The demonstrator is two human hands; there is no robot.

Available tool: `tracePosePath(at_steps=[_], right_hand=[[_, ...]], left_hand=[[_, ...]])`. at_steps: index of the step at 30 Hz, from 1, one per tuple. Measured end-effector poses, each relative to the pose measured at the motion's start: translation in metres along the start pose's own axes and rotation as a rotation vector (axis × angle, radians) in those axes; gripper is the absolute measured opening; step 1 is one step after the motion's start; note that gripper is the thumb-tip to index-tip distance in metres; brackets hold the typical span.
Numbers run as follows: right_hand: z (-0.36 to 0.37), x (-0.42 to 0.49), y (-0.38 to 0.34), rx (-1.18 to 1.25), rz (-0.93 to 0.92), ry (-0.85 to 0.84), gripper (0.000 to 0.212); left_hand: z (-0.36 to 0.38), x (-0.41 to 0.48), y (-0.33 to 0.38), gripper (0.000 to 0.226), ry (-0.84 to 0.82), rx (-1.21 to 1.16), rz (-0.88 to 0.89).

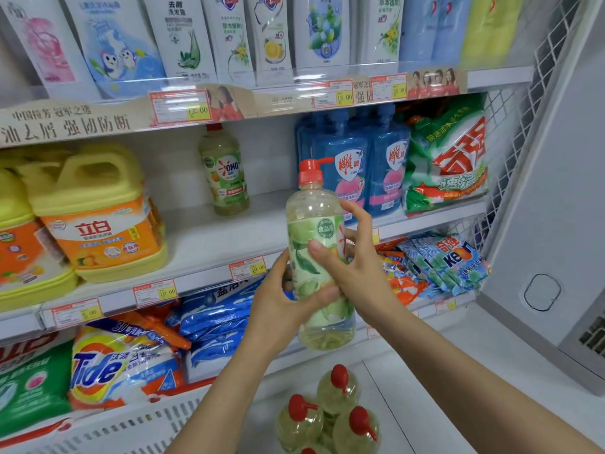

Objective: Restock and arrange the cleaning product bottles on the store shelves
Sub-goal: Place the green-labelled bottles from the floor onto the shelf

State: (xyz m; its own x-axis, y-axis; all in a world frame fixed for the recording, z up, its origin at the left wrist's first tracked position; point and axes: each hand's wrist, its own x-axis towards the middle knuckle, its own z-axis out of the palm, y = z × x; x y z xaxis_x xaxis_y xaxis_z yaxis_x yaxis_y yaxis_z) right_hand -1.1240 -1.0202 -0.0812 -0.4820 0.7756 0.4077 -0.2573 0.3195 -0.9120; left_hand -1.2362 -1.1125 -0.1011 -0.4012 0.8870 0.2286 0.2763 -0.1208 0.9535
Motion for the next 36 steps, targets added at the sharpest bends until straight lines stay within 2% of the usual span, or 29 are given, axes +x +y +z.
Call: tracePosePath(at_steps=[3, 6, 10, 12, 15, 17, 20, 23, 24, 26, 29, 33, 36], right_hand=[[-0.015, 0.009, 0.000, -0.029, 0.103, -0.055, 0.061], [-0.026, 0.014, 0.002, 0.059, 0.229, -0.155, 0.056], [-0.026, 0.011, 0.006, 0.215, 0.266, -0.148, 0.059], [-0.024, 0.009, 0.005, 0.202, 0.223, -0.119, 0.060], [-0.018, 0.003, 0.005, 0.096, 0.127, -0.086, 0.063], [-0.014, -0.002, 0.008, 0.006, 0.106, -0.089, 0.068], [-0.020, -0.002, 0.016, -0.009, 0.187, -0.189, 0.074], [-0.040, 0.006, 0.011, 0.031, 0.297, -0.368, 0.063], [-0.046, 0.010, 0.006, -0.022, 0.289, -0.388, 0.057], [-0.050, 0.019, -0.006, -0.175, 0.204, -0.315, 0.048], [-0.043, 0.035, -0.030, -0.280, 0.126, -0.226, 0.048], [-0.036, 0.050, -0.048, -0.545, 0.177, -0.392, 0.043], [-0.041, 0.054, -0.038, -0.662, 0.276, -0.473, 0.025]], left_hand=[[-0.008, 0.001, -0.008, 0.075, -0.024, -0.125, -0.057], [-0.013, 0.000, -0.009, 0.072, -0.088, -0.226, -0.091], [-0.009, -0.003, -0.004, 0.058, -0.180, -0.193, -0.124], [-0.010, 0.000, -0.001, 0.052, -0.131, -0.197, -0.128], [-0.008, 0.005, 0.002, 0.067, 0.002, -0.211, -0.121], [-0.004, 0.005, 0.002, 0.069, 0.056, -0.169, -0.103], [-0.004, 0.003, -0.001, 0.060, 0.093, -0.113, -0.071], [-0.009, 0.003, -0.012, 0.056, 0.062, -0.146, -0.065], [-0.011, 0.004, -0.015, 0.056, 0.053, -0.140, -0.067], [-0.014, 0.005, -0.021, 0.064, 0.029, -0.098, -0.065], [-0.009, 0.005, -0.029, 0.073, 0.004, -0.039, -0.051], [0.003, 0.008, -0.043, 0.067, -0.014, 0.050, -0.039], [0.011, 0.012, -0.054, 0.067, -0.028, 0.092, -0.056]])
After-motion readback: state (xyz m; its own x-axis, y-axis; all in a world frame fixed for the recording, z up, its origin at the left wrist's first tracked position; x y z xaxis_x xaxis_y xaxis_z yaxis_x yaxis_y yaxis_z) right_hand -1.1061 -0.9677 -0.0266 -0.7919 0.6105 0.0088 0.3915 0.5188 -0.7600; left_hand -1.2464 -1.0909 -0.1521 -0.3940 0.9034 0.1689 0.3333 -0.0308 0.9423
